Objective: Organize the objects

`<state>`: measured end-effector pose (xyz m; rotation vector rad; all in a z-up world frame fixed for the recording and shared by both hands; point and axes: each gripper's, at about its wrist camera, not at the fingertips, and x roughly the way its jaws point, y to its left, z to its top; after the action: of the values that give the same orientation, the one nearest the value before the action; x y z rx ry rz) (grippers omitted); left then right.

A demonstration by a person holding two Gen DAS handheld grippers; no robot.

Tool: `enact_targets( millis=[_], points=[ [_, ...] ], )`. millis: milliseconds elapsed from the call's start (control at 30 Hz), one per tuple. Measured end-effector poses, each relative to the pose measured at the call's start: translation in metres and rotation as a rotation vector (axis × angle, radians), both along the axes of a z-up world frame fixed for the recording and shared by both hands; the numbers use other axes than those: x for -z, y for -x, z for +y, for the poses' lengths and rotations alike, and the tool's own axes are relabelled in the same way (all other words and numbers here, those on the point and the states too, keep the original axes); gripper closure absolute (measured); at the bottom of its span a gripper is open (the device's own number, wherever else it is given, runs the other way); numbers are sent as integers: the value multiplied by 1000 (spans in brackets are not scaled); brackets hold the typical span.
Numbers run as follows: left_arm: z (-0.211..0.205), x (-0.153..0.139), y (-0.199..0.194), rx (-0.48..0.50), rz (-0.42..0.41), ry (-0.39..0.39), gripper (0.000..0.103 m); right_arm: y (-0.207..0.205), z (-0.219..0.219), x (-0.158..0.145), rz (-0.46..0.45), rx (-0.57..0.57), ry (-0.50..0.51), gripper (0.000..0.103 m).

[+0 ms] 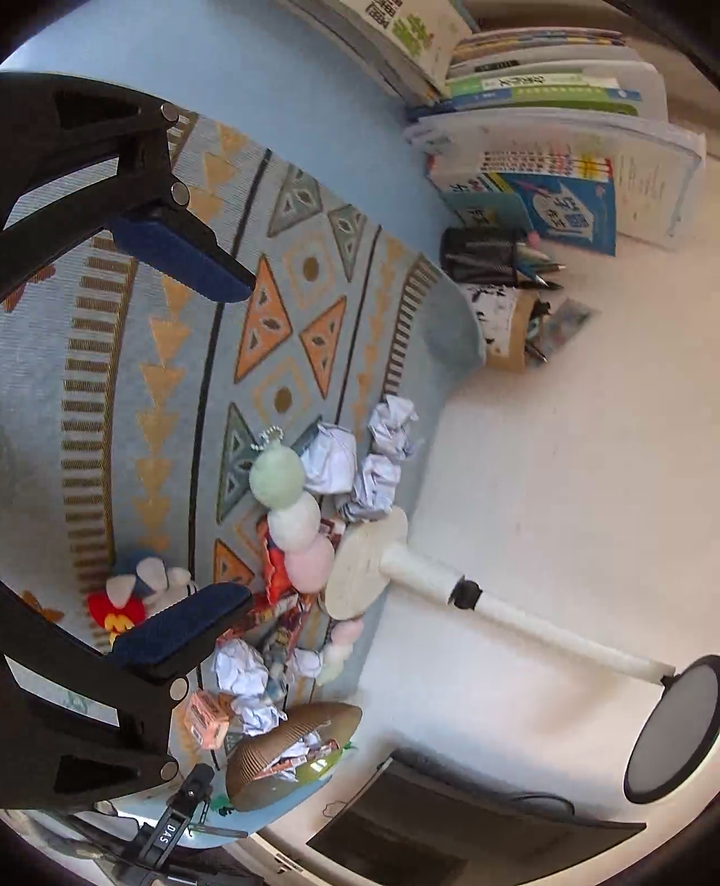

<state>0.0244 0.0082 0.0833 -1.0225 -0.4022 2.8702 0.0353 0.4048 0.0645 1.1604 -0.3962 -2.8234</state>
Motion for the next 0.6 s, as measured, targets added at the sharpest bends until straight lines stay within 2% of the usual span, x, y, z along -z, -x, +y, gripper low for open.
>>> enact_targets(
  millis=[100,133,167,233,333,467,600],
  points=[
    [-7,26,-3,-44,-19,18,6,8,-1,20,-82,4,4,25],
    [-6,32,-3,-66,-35,29,7,9,0,21,-83,0,12,25],
    [-6,32,-2,-68,-44,34,7,8,2,19,-65,4,16,25],
    [-7,27,-5,-58,7,18,5,7,6,20,-62,11,32,24],
    [-9,32,0,-32,-40,-16,5,9,14,22,-71,23,71,24],
    [-14,33,0,-37,-40,-47,5,9,27,24,-70,54,130,24],
    [-7,33,0,-23,-43,-26,5,8,35,26,-71,71,181,24]
  ],
)
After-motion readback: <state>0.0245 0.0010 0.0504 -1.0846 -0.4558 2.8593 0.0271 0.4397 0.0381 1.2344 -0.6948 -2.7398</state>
